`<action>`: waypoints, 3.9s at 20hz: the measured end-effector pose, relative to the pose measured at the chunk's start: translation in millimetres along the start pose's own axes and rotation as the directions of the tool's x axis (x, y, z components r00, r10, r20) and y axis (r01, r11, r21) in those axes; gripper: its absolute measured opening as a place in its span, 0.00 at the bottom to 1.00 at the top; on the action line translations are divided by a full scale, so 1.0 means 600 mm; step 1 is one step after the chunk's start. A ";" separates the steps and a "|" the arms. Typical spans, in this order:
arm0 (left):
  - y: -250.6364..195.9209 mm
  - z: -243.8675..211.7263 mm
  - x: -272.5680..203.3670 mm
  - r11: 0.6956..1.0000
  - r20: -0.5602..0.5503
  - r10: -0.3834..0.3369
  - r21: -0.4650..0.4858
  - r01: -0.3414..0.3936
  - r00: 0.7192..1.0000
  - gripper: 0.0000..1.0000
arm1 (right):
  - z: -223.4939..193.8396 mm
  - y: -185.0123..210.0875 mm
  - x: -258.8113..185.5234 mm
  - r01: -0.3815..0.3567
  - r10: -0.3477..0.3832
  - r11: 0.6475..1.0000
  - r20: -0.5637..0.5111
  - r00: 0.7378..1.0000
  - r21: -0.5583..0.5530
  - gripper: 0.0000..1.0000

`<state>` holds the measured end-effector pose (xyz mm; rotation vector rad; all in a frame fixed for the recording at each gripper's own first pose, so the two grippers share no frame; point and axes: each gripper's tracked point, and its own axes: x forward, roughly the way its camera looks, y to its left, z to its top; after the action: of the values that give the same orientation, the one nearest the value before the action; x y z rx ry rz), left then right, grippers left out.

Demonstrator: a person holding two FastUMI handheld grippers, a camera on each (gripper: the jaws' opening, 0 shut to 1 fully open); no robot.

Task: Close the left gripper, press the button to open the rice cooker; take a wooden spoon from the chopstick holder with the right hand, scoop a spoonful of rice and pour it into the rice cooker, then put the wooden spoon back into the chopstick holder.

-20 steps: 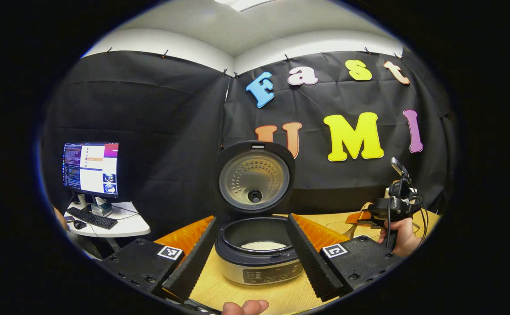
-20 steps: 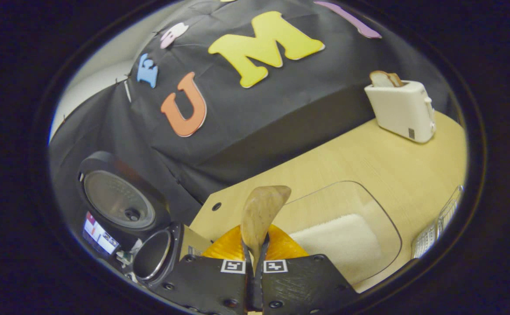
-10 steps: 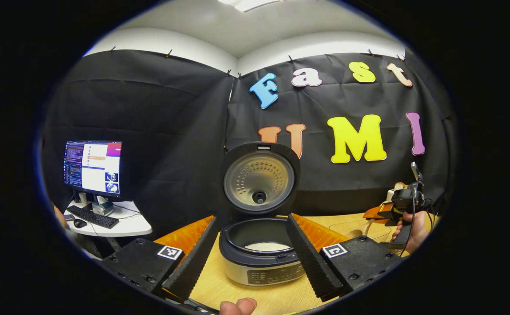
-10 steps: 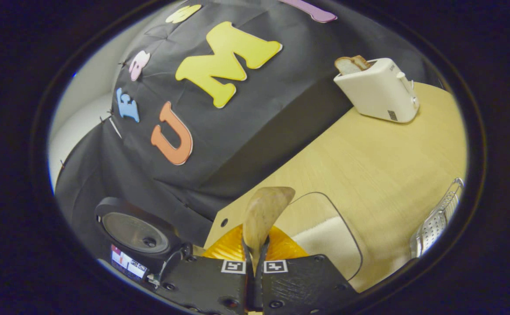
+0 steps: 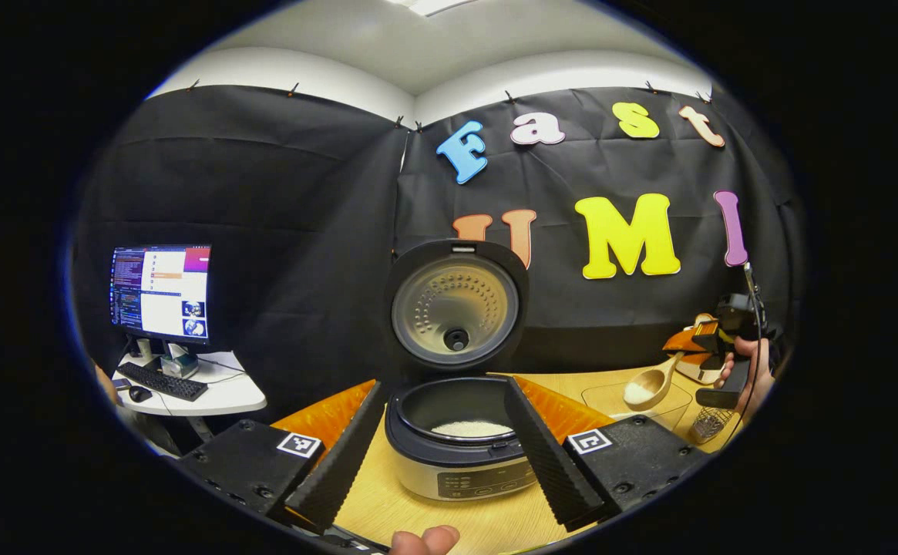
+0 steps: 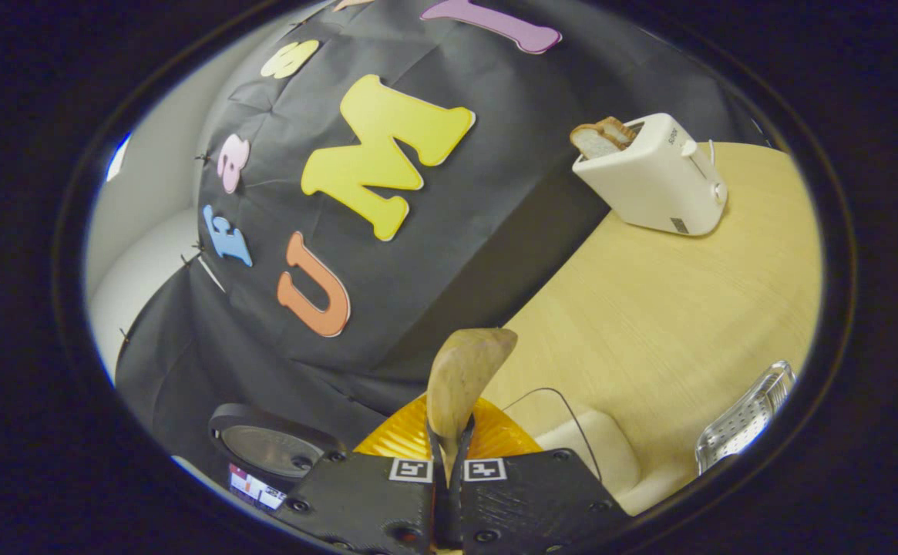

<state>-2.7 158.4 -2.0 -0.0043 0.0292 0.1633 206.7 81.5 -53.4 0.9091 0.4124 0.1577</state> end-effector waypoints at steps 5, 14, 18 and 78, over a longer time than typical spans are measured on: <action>0.017 -0.004 -0.002 1.000 -0.005 0.015 0.021 -0.015 1.000 0.95 | -0.021 0.096 0.011 -0.087 0.087 0.996 -0.028 0.996 -0.001 0.00; 0.032 -0.010 -0.006 0.999 -0.018 0.000 0.037 0.001 1.000 1.00 | -0.138 0.300 0.050 -0.224 0.207 0.965 -0.124 0.970 -0.137 0.00; 0.049 -0.014 -0.008 1.000 -0.025 0.010 0.027 -0.009 1.000 1.00 | -0.203 0.350 0.077 -0.238 0.202 0.933 -0.153 0.967 -0.271 0.00; -0.055 0.025 -0.021 0.990 0.035 -0.144 0.001 0.144 0.989 1.00 | 0.204 0.062 -0.240 0.242 -0.020 0.826 0.404 0.915 -0.509 0.00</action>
<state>-9.4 123.7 13.7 -0.0049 -0.0058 0.0185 127.6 -29.5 82.7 0.3167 0.0474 -0.0374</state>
